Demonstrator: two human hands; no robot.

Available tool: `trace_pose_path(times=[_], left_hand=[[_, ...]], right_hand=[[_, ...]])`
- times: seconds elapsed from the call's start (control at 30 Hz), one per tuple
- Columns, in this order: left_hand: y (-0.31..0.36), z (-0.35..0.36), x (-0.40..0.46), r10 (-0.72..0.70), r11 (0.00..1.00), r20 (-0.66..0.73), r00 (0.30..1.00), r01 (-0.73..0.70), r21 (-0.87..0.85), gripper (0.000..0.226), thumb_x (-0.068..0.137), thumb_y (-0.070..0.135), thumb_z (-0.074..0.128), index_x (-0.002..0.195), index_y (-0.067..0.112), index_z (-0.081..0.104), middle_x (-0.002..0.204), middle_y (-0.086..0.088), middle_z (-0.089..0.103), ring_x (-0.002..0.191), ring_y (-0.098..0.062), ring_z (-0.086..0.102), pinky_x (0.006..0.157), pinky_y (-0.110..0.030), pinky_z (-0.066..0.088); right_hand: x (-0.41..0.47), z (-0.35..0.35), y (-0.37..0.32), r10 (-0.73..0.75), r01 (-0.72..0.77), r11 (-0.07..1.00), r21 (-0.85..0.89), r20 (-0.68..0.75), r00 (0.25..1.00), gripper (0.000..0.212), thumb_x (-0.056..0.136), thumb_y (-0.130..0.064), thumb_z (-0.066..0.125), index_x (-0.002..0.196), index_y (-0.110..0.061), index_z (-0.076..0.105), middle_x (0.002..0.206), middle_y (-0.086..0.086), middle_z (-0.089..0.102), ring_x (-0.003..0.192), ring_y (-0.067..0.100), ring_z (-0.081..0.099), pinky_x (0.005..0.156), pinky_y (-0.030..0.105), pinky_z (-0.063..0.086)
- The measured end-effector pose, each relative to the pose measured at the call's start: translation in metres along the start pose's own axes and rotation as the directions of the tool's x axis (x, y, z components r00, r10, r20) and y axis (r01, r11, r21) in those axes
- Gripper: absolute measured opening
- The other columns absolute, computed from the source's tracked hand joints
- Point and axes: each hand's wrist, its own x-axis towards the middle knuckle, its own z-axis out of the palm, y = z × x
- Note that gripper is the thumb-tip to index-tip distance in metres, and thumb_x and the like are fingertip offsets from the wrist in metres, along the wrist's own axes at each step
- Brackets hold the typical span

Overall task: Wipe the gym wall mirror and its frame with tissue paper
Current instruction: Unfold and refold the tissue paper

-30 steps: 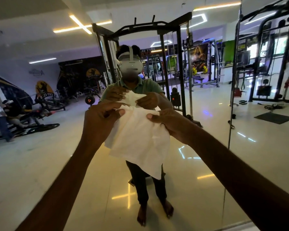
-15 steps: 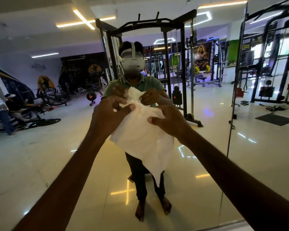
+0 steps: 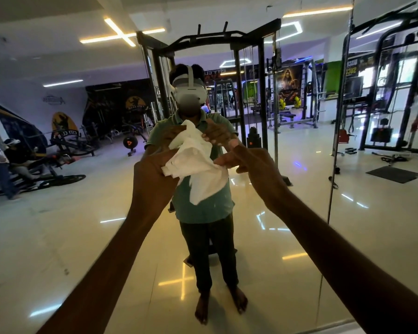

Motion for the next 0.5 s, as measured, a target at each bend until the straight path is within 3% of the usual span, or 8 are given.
trace_pose_path(times=[0.07, 0.13, 0.17, 0.23, 0.27, 0.33, 0.43, 0.5], left_hand=[[0.011, 0.000, -0.001, 0.010, 0.999, 0.021, 1.000, -0.008, -0.053, 0.057, 0.086, -0.020, 0.059, 0.093, 0.036, 0.062, 0.087, 0.019, 0.062, 0.073, 0.017, 0.062, 0.068, -0.004, 0.046], [0.011, 0.000, 0.002, -0.013, 0.996, 0.090, 0.996, 0.021, -0.091, 0.052, 0.088, -0.020, 0.058, 0.093, 0.031, 0.065, 0.086, 0.014, 0.064, 0.072, 0.016, 0.063, 0.069, -0.004, 0.049], [0.013, -0.001, 0.005, -0.032, 0.993, 0.141, 0.989, 0.048, -0.108, 0.043, 0.091, -0.017, 0.059, 0.096, 0.024, 0.068, 0.086, 0.011, 0.064, 0.073, 0.010, 0.065, 0.074, -0.008, 0.052], [0.007, -0.004, 0.011, -0.092, 0.983, 0.214, 0.972, 0.124, -0.139, 0.017, 0.096, 0.007, 0.070, 0.112, 0.006, 0.069, 0.092, 0.003, 0.066, 0.084, -0.004, 0.066, 0.094, -0.031, 0.057], [0.004, -0.006, 0.013, -0.104, 0.983, 0.216, 0.971, 0.134, -0.129, 0.041, 0.089, 0.028, 0.080, 0.120, 0.004, 0.068, 0.100, -0.001, 0.070, 0.093, -0.009, 0.068, 0.097, -0.040, 0.057], [0.006, -0.012, 0.014, -0.112, 0.982, 0.190, 0.975, 0.138, -0.129, 0.080, 0.067, 0.057, 0.085, 0.131, 0.013, 0.066, 0.118, -0.003, 0.073, 0.111, -0.020, 0.069, 0.098, -0.045, 0.055], [0.006, -0.012, 0.013, -0.121, 0.981, 0.244, 0.962, 0.154, -0.119, 0.075, 0.072, 0.045, 0.088, 0.137, 0.018, 0.061, 0.129, -0.005, 0.069, 0.121, -0.025, 0.064, 0.105, -0.052, 0.052], [0.004, -0.013, 0.016, -0.155, 0.976, 0.284, 0.946, 0.191, -0.104, 0.064, 0.082, 0.030, 0.085, 0.139, 0.016, 0.059, 0.130, -0.007, 0.067, 0.122, -0.026, 0.063, 0.106, -0.055, 0.051]], right_hand=[[0.005, -0.005, 0.002, 0.079, -0.079, 0.994, -0.073, -0.003, 0.997, 0.025, 0.104, -0.012, 0.061, 0.106, 0.012, 0.069, 0.116, 0.023, 0.068, 0.093, 0.008, 0.070, 0.070, 0.015, 0.057], [0.010, -0.009, 0.004, 0.222, -0.212, 0.971, -0.115, 0.084, 0.971, 0.029, 0.097, -0.012, 0.070, 0.122, 0.000, 0.065, 0.125, 0.018, 0.066, 0.110, 0.023, 0.069, 0.081, 0.025, 0.061], [0.011, -0.011, 0.003, 0.290, -0.277, 0.956, -0.096, 0.165, 0.943, 0.038, 0.095, -0.014, 0.071, 0.130, -0.004, 0.061, 0.127, 0.012, 0.066, 0.115, 0.024, 0.068, 0.086, 0.028, 0.061], [0.010, -0.014, 0.001, 0.361, -0.391, 0.920, 0.031, 0.323, 0.875, 0.042, 0.090, -0.021, 0.071, 0.129, -0.009, 0.061, 0.116, 0.001, 0.073, 0.108, 0.016, 0.072, 0.087, 0.028, 0.061], [0.008, -0.015, 0.001, 0.367, -0.433, 0.896, 0.099, 0.382, 0.848, 0.044, 0.083, -0.029, 0.073, 0.122, -0.011, 0.065, 0.107, -0.004, 0.076, 0.102, 0.013, 0.073, 0.086, 0.027, 0.061], [0.006, -0.013, 0.000, 0.369, -0.455, 0.883, 0.119, 0.425, 0.826, 0.051, 0.071, -0.039, 0.076, 0.115, -0.014, 0.068, 0.103, -0.006, 0.077, 0.099, 0.012, 0.074, 0.087, 0.028, 0.061], [0.006, -0.005, 0.001, 0.357, -0.407, 0.912, 0.048, 0.395, 0.846, 0.027, 0.091, -0.020, 0.070, 0.117, -0.017, 0.065, 0.115, -0.001, 0.072, 0.108, 0.015, 0.069, 0.090, 0.029, 0.060], [0.006, -0.002, -0.001, 0.316, -0.362, 0.930, 0.069, 0.356, 0.880, 0.025, 0.096, -0.009, 0.066, 0.117, -0.021, 0.063, 0.117, -0.001, 0.069, 0.110, 0.015, 0.067, 0.092, 0.030, 0.059]])
